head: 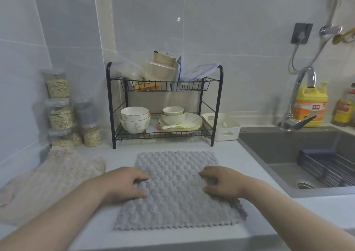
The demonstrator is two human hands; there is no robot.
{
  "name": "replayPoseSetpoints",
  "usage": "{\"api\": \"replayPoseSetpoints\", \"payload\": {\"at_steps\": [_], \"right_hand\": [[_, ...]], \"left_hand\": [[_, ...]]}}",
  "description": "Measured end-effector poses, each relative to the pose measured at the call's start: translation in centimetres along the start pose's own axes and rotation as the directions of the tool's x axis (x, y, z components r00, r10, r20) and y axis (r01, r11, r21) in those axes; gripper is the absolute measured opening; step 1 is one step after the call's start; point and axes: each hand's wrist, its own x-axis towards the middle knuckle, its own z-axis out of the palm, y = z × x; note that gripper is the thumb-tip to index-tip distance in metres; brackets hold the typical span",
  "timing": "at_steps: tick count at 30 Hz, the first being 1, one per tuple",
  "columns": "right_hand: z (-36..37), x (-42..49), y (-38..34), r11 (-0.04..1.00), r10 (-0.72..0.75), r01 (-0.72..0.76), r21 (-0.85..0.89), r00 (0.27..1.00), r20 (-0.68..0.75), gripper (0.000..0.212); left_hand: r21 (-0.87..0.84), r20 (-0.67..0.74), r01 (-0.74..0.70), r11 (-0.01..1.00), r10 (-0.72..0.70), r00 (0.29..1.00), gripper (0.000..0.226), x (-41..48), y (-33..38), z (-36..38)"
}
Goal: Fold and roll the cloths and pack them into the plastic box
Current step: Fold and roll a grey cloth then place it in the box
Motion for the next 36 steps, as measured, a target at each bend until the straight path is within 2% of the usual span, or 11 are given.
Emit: {"api": "replayPoseSetpoints", "payload": {"at_steps": [2, 4, 6, 7, 11, 16, 21, 25, 28, 32, 36], "right_hand": [[-0.1, 1.1, 0.7, 1.0, -0.004, 0.004, -0.018, 1.0, 0.018, 0.062], [-0.5, 2.3, 1.3, 0.999, 0.01, -0.01, 0.039, 1.0, -0.005, 0.059], [-1.3, 4.0, 2.0, 0.99, 0.08, -0.064, 0.127, 0.989, -0.127, 0.045], [-1.7, 5.1, 2.5, 0.986, 0.13, -0.108, 0.125, 0.973, -0.188, 0.038], [-2.0, 9.7, 4.6, 0.974, 0.218, -0.226, -0.012, 0.95, -0.225, 0.032], [-0.8, 13.0, 5.7, 0.969, 0.147, -0.187, -0.163, 0.962, -0.231, 0.022], [-1.1, 13.6, 5.0, 0.988, 0.107, -0.14, -0.064, 0.922, -0.373, 0.022], [-2.6, 12.0, 4.0, 0.989, 0.143, -0.098, 0.114, 0.843, -0.518, 0.025], [-3.0, 9.7, 3.5, 0.981, 0.142, -0.045, 0.191, 0.834, -0.534, 0.016], [-3.1, 6.0, 3.2, 0.956, 0.18, -0.012, 0.293, 0.814, -0.553, 0.006], [-2.9, 2.1, 2.6, 0.957, 0.169, -0.011, 0.289, 0.83, -0.531, 0.014]], "left_hand": [[0.027, 0.022, 0.007, 1.0, -0.008, 1.0, 0.064, 1.1, -0.4, -0.4], [-0.035, -0.024, 0.011, 0.999, -0.012, 1.0, 0.046, 2.6, -0.8, -1.0], [-0.144, -0.157, 0.004, 0.99, -0.027, 0.987, 0.019, 4.3, -1.0, -1.8], [-0.151, -0.205, 0.016, 0.988, -0.047, 0.978, 0.017, 5.4, -1.2, -2.2], [0.0, -0.177, 0.082, 0.997, -0.08, 0.981, 0.026, 10.1, -2.6, -2.4], [0.125, -0.136, 0.103, 0.987, -0.086, 0.987, 0.014, 13.6, -3.9, -1.8], [0.127, -0.353, 0.204, 0.971, -0.147, 0.924, 0.018, 12.9, -3.2, -2.6], [-0.017, -0.533, 0.147, 0.989, -0.133, 0.836, 0.016, 10.8, -3.1, -4.1], [-0.132, -0.557, 0.115, 0.985, -0.17, 0.813, 0.012, 8.5, -2.7, -4.7], [-0.226, -0.54, 0.048, 0.973, -0.166, 0.825, 0.023, 5.2, -1.9, -4.6], [-0.212, -0.549, 0.011, 0.977, -0.128, 0.826, 0.024, 1.5, -0.6, -3.7]]}}
